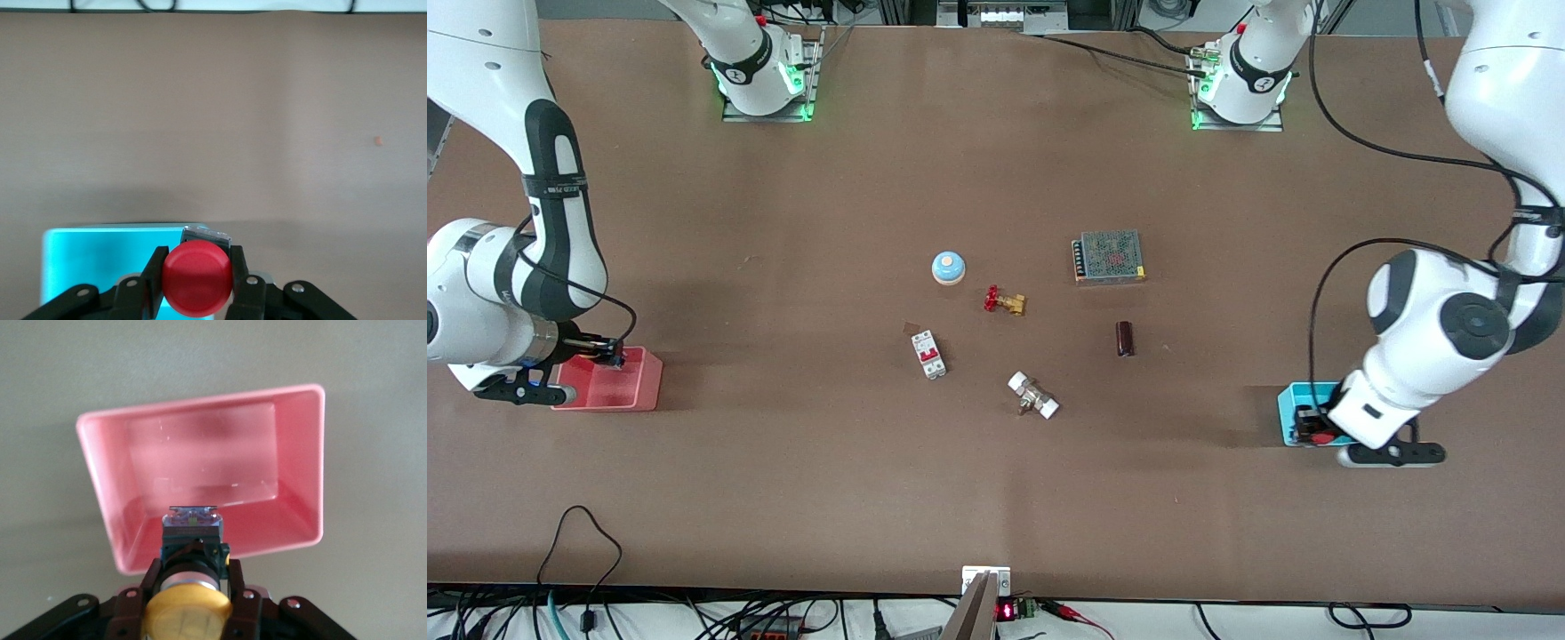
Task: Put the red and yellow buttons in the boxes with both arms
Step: 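Carry the yellow button to the pink box while the left gripper carries red to cyan, then lower and release the yellow button in the pink box while the left gripper releases red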
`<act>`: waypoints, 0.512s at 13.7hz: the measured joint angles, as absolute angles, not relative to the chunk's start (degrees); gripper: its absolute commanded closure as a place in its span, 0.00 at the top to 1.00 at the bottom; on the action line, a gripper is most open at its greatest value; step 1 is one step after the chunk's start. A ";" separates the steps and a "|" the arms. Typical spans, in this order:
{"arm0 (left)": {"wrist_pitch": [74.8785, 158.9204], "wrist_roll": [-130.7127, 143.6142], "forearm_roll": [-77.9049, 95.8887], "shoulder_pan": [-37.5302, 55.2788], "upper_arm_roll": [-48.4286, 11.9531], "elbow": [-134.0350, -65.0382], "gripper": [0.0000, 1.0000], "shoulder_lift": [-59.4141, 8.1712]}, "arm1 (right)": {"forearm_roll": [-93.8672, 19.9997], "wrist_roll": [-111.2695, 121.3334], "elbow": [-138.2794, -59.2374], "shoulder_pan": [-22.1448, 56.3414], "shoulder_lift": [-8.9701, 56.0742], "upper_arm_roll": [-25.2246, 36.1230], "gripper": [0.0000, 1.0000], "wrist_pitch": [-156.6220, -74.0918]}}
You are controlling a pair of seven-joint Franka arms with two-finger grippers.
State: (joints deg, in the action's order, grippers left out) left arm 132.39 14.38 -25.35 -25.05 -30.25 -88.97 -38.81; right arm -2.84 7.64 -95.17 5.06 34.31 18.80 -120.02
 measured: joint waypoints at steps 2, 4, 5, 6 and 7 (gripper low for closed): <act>132.20 11.59 -25.08 -27.21 -30.30 -89.36 0.19 -38.82 | -2.84 7.98 -95.03 5.00 35.21 18.78 0.36 -121.13; 131.95 10.41 -24.99 -28.55 -30.28 -90.45 0.19 -38.99 | -2.85 8.49 -94.96 4.87 35.83 18.79 0.36 -121.27; 131.89 10.01 -24.98 -29.02 -30.23 -91.20 0.20 -39.16 | -2.85 8.71 -94.83 4.73 36.22 18.79 0.36 -121.34; 131.87 9.69 -24.97 -29.48 -30.23 -92.03 0.20 -39.36 | -2.86 8.85 -94.44 4.62 36.74 18.79 0.36 -121.42; 131.87 9.41 -24.97 -29.89 -30.23 -92.92 0.23 -39.56 | -2.86 8.90 -93.85 4.62 37.10 18.78 0.36 -121.38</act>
